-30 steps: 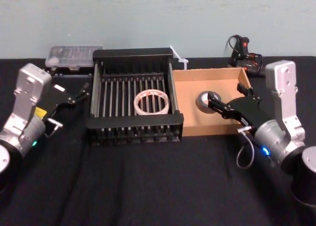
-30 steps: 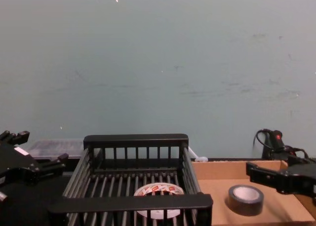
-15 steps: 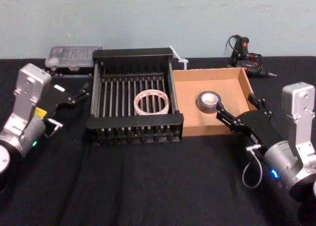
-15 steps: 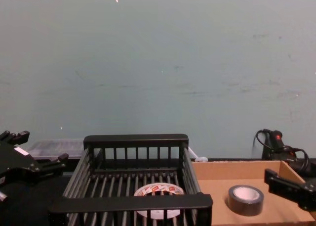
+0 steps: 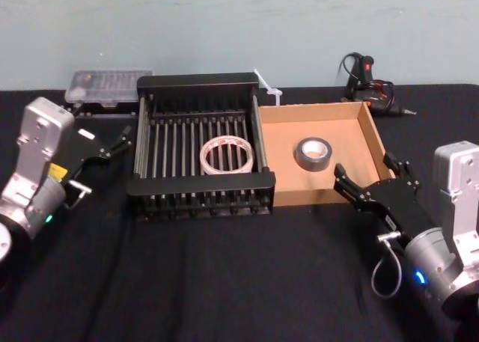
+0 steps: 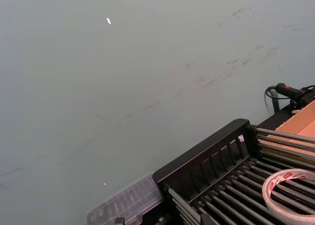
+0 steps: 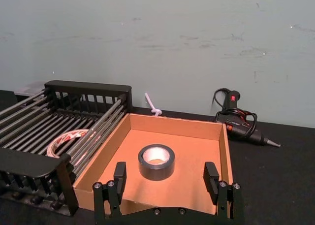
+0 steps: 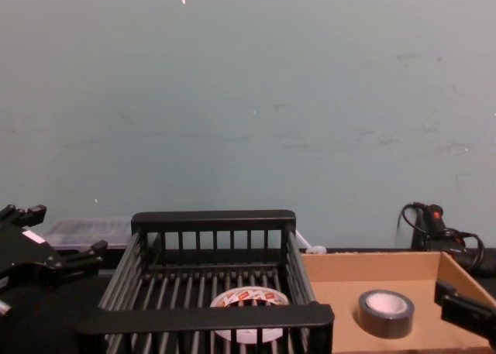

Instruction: Pick up the white tape and place it into the black box , Pick up the silver tape and place it into the brown box.

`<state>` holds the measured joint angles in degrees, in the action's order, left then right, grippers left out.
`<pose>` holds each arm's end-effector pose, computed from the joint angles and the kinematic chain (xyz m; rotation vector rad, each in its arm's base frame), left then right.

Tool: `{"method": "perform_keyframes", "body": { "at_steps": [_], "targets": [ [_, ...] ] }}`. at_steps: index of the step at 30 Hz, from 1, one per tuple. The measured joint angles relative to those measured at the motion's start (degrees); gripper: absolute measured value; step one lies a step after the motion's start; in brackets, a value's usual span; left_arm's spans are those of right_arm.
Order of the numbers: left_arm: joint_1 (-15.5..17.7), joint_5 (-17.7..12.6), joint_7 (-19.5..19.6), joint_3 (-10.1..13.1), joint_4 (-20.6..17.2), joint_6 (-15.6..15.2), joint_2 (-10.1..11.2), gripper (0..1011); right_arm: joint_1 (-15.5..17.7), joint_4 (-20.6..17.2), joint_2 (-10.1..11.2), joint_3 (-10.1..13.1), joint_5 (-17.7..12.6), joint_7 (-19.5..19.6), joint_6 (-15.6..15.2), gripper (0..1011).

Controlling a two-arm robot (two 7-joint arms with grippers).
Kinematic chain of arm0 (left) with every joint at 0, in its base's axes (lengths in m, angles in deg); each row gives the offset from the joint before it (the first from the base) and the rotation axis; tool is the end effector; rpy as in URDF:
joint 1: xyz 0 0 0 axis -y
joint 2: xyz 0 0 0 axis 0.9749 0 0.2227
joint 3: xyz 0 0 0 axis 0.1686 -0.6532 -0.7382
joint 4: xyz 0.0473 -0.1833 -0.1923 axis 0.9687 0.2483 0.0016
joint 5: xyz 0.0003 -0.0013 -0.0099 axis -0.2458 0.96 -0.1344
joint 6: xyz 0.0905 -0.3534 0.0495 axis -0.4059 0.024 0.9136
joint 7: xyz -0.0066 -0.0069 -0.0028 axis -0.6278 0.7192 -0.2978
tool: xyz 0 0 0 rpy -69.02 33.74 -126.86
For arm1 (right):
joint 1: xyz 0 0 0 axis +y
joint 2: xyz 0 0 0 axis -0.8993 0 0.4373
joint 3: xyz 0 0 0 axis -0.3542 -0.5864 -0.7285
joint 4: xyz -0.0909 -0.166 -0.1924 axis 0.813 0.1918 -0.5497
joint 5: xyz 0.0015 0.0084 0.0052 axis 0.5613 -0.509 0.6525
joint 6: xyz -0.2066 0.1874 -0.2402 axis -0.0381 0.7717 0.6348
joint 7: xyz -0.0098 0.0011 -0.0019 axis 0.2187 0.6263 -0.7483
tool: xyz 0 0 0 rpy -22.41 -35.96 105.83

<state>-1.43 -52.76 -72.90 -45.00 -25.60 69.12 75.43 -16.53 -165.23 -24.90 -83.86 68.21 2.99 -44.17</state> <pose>0.4108 0.0554 -0.2972 0.3044 -0.2851 1.2480 0.3392 0.0056 -0.2966 -0.0757 0.0444 -1.2794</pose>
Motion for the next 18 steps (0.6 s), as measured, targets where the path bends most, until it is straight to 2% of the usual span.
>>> {"method": "perform_keyframes", "body": {
  "at_steps": [7, 18],
  "targets": [
    [0.0, 0.0, 0.0, 0.0, 0.0, 0.0, 0.0, 1001, 0.75, -0.11, -0.38, -0.1, 1.37, 0.12, 0.85, 1002],
    [0.0, 0.0, 0.0, 0.0, 0.0, 0.0, 0.0, 1001, 0.74, 0.04, -0.36, -0.15, 1.38, -0.29, 0.97, 1002]
  ]
}}
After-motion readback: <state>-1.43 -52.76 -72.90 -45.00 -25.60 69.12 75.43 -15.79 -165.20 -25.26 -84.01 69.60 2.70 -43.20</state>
